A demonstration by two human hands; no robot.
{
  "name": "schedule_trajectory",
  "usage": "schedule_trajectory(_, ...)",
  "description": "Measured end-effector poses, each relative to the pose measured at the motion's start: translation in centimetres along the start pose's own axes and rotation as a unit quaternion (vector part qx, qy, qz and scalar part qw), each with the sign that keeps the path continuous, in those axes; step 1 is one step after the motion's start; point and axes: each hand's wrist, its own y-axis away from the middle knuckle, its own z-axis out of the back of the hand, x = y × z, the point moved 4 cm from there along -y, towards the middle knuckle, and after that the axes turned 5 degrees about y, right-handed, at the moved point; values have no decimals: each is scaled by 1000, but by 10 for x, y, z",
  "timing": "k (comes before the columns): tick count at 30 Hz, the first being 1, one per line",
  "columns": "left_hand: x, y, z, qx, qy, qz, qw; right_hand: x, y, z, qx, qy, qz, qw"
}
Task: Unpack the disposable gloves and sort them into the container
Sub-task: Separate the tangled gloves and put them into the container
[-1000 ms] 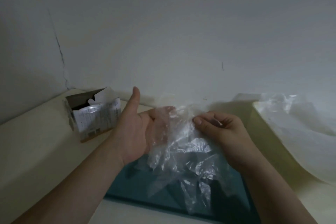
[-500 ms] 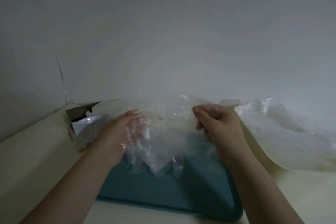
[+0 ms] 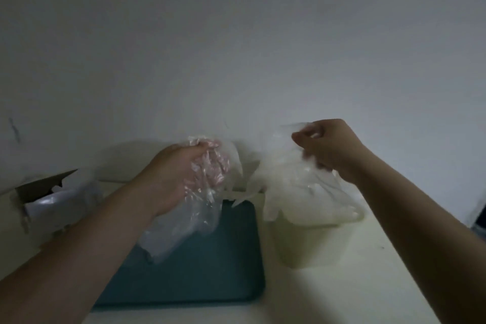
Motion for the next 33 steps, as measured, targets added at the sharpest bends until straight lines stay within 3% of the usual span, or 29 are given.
schedule_trajectory(5,-40,1,-32,64,-23,-47,997,-46,-33,-1,-22,209,-13,978)
schedule_trajectory(9,-58,7,-65,193,-30,-32,980,-67,-42,-23,16,308,-22,951)
schedule_trajectory(12,-59,2,-96,294,-12,3,956,-82,-40,-34,58,271,-44,960)
schedule_trajectory(14,-49,-15,-118,315,-9,19,949,-88,-36,-38,106,147,-89,979)
schedule_trajectory(16,-30,-40,-140,287,-39,29,957,-86,-37,-31,114,81,-82,987)
schedule_trajectory(19,9,-82,-156,187,-140,47,971,-89,-45,12,-36,122,-43,991)
schedule_trajectory(22,39,-106,-153,113,-298,25,947,-91,-43,52,-156,93,-37,983)
schedule_trajectory(24,54,-110,-152,88,-357,17,930,-78,-37,62,-167,69,5,984)
schedule_trajectory(26,65,-109,-152,77,-367,27,927,-57,-28,49,-86,64,45,993)
schedule_trajectory(28,71,-107,-154,63,-353,24,933,-37,-14,20,70,103,42,991)
schedule_trajectory(31,68,-109,-147,25,-307,-18,951,-37,-4,-29,250,222,-21,942)
schedule_trajectory(33,60,-107,-132,-13,-319,-59,946,-41,-4,-52,289,271,-27,918)
